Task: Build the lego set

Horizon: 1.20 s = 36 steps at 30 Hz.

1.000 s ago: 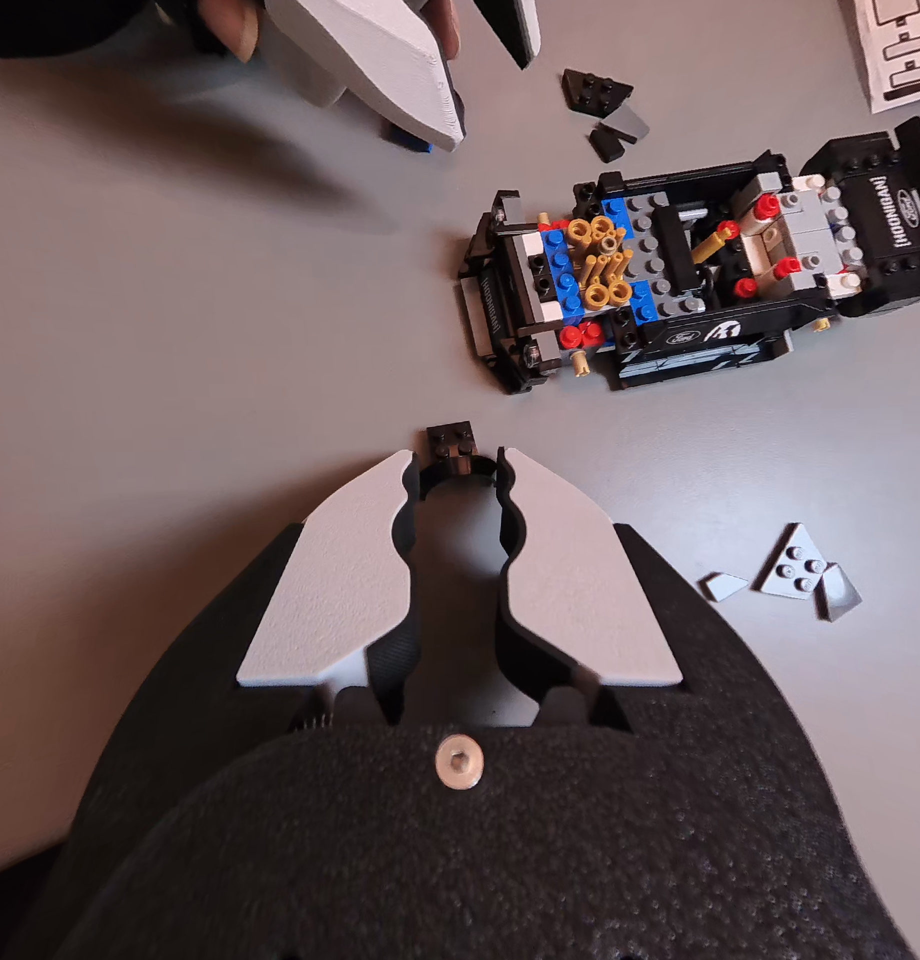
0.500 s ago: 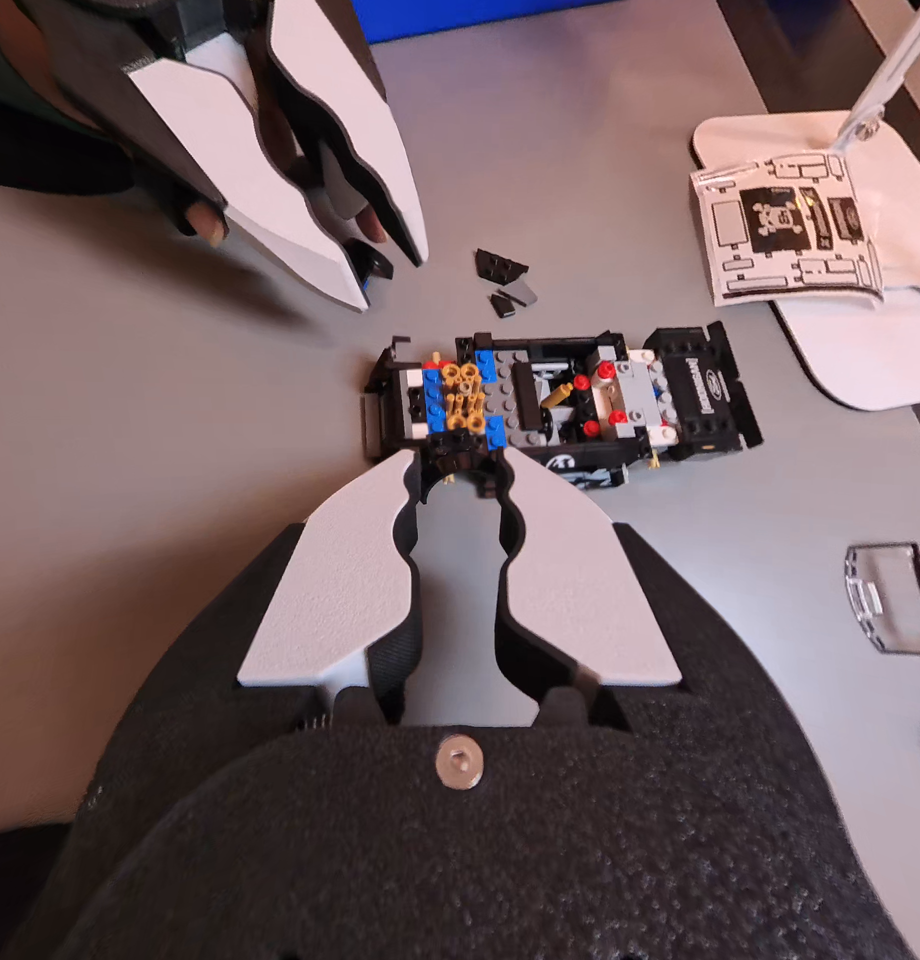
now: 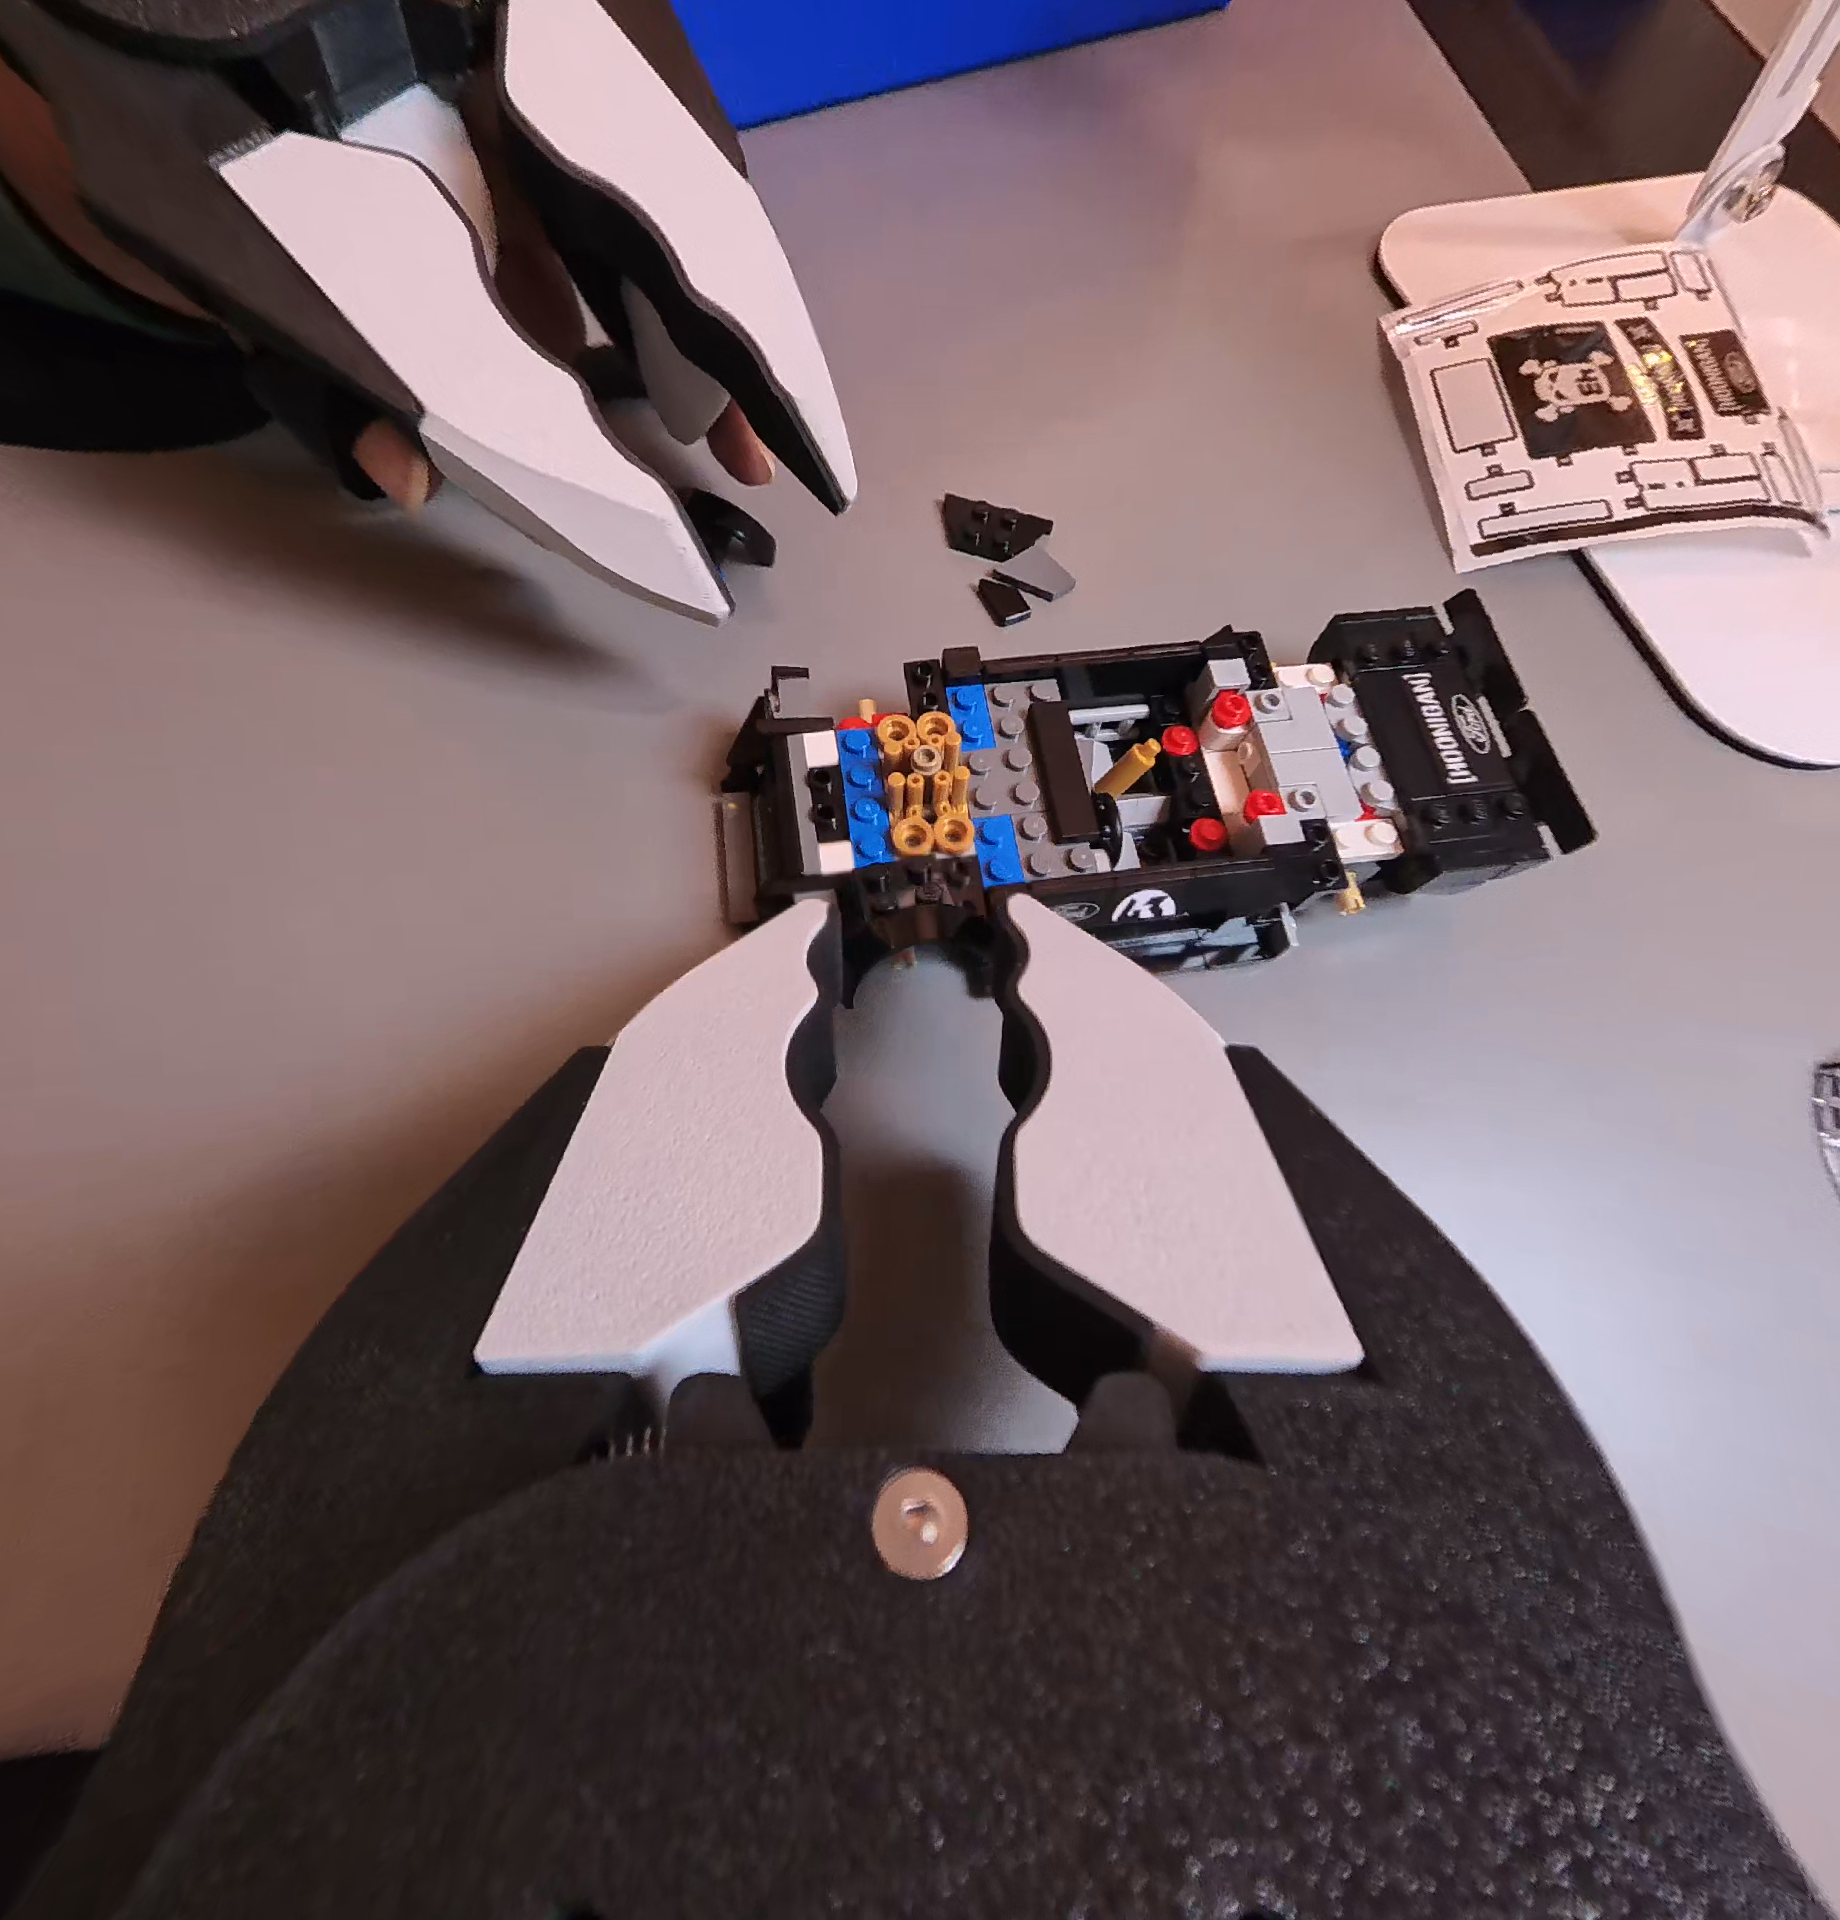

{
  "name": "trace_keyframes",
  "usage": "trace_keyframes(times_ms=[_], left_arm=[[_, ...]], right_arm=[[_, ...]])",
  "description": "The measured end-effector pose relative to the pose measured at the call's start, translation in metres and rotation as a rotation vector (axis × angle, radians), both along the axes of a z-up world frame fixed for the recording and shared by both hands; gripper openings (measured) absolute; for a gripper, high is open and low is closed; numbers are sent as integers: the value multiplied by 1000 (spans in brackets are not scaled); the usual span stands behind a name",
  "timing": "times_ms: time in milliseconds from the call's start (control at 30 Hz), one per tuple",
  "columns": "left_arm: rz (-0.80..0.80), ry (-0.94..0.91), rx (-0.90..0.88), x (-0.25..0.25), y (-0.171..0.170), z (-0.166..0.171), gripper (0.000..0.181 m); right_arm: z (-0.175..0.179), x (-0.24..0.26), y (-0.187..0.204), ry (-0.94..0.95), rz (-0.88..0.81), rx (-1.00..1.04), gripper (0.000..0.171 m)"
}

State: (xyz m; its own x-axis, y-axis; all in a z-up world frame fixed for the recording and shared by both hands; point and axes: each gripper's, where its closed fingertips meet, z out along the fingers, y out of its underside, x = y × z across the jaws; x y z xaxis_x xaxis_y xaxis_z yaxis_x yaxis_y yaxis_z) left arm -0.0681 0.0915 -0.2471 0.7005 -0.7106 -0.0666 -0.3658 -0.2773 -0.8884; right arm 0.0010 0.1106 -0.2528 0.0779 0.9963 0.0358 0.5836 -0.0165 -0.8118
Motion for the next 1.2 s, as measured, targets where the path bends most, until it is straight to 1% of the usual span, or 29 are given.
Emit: trace_keyframes(times_ms=[200,400,567,767,867,967,1100,1200], left_arm=[[-22,23,10,3,-3,-1,31],[-54,92,23,8,-6,-8,34],[-65,135,41,12,-4,-10,33],[-75,137,87,16,0,0,31],[-150,129,117,25,0,11,29],[-252,218,122,32,2,8,32],[-355,330,171,43,8,3,30],[-422,362,205,54,9,8,28]], right_arm=[[-3,-1,0,-2,-12,-17,27],[-3,-2,-2,-13,-24,-30,28],[-3,-4,-3,-24,-44,-31,28],[5,-8,-4,7,-57,-9,27],[5,-8,-4,14,-64,-8,27],[5,-10,-5,31,-74,-26,27],[9,-11,-4,63,-94,-16,27],[12,-10,-2,82,-105,-16,27]])
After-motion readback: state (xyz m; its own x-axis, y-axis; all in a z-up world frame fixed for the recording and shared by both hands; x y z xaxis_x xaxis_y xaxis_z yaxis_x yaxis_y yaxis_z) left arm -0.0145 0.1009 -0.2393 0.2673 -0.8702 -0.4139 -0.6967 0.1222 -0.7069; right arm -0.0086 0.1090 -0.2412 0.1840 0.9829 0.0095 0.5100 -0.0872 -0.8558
